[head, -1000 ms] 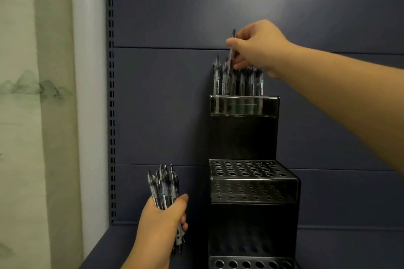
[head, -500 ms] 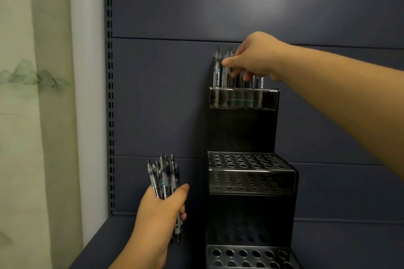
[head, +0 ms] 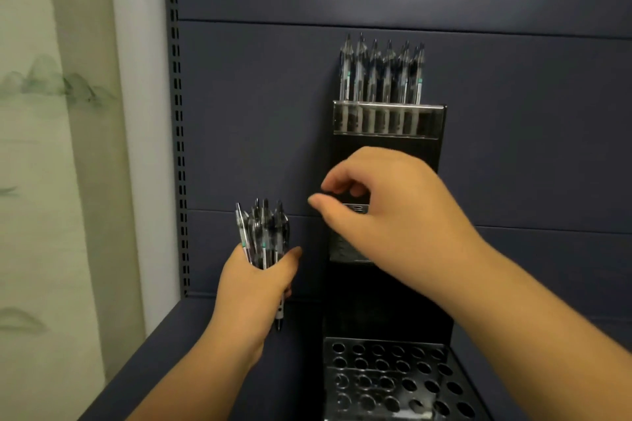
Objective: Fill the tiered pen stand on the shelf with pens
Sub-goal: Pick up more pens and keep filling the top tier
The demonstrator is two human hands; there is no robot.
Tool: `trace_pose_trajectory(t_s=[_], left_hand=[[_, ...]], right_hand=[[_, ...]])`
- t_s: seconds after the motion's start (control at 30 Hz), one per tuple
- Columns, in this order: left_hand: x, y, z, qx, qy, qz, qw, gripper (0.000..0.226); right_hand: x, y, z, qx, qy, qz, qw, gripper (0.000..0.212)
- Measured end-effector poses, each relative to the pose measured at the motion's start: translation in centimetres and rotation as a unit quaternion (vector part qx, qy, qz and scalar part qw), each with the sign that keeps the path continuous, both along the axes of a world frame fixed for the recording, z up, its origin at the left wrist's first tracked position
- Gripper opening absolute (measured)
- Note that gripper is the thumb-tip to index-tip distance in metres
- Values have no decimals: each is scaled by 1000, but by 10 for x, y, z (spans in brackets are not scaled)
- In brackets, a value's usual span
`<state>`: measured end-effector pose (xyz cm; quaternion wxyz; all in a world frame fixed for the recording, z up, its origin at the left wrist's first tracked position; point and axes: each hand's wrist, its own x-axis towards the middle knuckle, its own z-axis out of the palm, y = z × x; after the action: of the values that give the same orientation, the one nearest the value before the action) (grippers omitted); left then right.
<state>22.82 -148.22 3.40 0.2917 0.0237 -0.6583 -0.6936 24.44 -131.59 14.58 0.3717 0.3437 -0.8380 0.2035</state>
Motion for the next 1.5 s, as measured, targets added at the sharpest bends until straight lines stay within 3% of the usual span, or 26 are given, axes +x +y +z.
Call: trace_pose_trajectory(t_s=[0.3,0.5,0.67,0.77,0.97,1.07,1.2,1.3,1.5], left_hand=[[18,12,18,-53,88,-33,994,28],[28,15,23,-67,113,-54,990,29],[30,12,25,-98,120,-41,987,23],[31,15,26,-103,108,-19,989,32],[33,19,26,-56,108,-11,992,38],[24,13,21,10,83,-12,996,36],[7,2,10,73,46,-17,996,24],[0,-1,3,50,5,15,999,24],[1,3,0,-46,-34,51,997,25]], right_hand=[[3,-11,-22,40,31,-47,998,28],[1,-12,-19,31,-6,20,999,40],[2,-9,-18,6,-52,37,998,30],[1,-8,-22,-54,-95,80,991,14],[-2,-3,-18,-101,-179,123,971,14],[-5,6,-6,-166,-163,141,962,15],[-17,29,9,-332,-150,162,917,15],[-26,45,14,-413,-150,199,876,19],[-40,72,41,-486,-23,230,843,17]])
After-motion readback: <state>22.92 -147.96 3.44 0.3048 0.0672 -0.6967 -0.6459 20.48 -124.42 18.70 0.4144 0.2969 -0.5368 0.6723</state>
